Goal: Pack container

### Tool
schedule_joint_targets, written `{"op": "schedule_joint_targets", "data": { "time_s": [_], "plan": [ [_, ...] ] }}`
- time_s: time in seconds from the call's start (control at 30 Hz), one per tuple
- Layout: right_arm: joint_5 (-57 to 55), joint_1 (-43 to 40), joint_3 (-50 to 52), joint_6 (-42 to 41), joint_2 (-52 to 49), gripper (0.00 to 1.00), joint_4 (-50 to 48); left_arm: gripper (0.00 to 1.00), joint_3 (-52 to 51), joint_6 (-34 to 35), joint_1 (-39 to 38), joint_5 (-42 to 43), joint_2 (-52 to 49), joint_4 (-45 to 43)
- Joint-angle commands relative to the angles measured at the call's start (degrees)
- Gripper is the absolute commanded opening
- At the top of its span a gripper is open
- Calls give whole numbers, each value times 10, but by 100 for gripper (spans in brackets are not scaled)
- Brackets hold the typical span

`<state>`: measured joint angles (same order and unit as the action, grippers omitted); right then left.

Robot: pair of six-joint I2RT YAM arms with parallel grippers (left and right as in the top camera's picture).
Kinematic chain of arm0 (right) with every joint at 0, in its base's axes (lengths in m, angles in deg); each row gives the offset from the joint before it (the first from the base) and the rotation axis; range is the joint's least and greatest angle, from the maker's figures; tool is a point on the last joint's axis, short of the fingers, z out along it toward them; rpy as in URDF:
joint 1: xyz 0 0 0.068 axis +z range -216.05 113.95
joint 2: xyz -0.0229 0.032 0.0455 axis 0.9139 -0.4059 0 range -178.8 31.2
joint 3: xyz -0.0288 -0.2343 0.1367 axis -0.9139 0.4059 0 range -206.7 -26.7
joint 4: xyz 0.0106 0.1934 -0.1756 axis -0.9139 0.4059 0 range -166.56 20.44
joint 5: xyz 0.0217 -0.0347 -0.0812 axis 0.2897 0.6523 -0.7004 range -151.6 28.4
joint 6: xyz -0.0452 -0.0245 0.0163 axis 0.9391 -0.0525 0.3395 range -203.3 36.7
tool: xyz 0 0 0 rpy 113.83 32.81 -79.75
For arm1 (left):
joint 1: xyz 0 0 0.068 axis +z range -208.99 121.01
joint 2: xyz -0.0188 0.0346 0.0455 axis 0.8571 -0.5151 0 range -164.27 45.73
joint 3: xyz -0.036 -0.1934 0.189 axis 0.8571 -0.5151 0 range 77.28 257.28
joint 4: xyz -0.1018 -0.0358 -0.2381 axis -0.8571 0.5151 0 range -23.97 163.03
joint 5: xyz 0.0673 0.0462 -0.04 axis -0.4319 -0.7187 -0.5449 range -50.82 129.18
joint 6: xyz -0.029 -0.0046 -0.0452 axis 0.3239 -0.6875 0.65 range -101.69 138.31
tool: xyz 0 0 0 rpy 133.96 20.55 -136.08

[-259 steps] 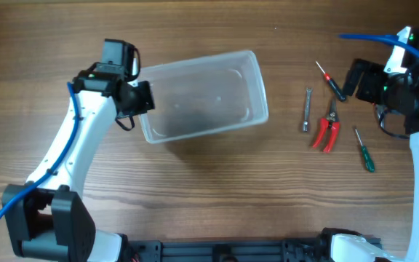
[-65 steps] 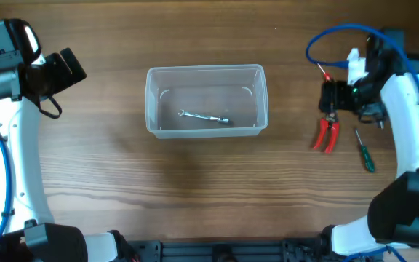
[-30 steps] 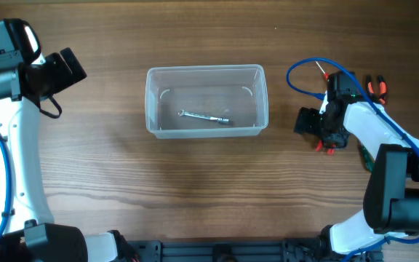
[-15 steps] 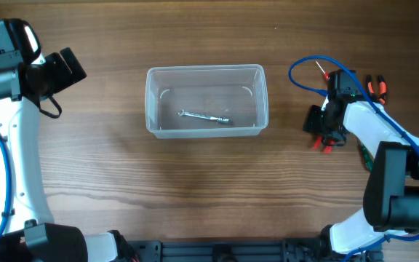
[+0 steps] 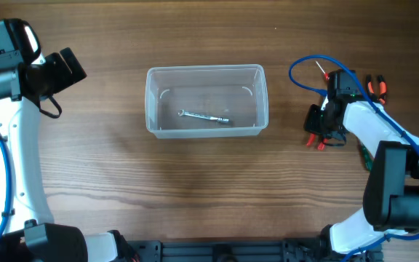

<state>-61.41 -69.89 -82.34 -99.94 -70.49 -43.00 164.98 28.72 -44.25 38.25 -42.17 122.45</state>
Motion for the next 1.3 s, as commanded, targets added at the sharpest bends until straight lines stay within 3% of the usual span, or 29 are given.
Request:
{"op": "schedule_joint_targets", "data": {
  "time_s": [0.0,0.13,0.2,0.37,0.5,0.63,1.0,1.07,1.17,1.27],
  "plan": [
    [13,2,-16,2,-17,4,28,100,1,7,1,9,-2,0],
    [13,5,-115,62,20,4,115,100,1,7,1,9,-2,0],
    [13,28,-224,98,41,4,189,100,1,7,1,9,-2,0],
    [11,162,-399,232,47,4,248,100,1,7,1,9,-2,1],
    [21,288,-414,384,42,4,243,100,1,7,1,9,-2,5],
    [92,372,-414,586,-8,4,247,100,1,7,1,9,-2,12],
    [117,383,-414,600,-219,4,201,100,1,7,1,9,-2,13],
    [127,383,-414,599,-222,14,202,100,1,7,1,9,-2,13],
    [127,383,-417,579,-219,46,200,100,1,7,1,9,-2,13],
    [110,383,-433,523,-190,64,207,100,1,7,1,9,-2,13]
  ]
}}
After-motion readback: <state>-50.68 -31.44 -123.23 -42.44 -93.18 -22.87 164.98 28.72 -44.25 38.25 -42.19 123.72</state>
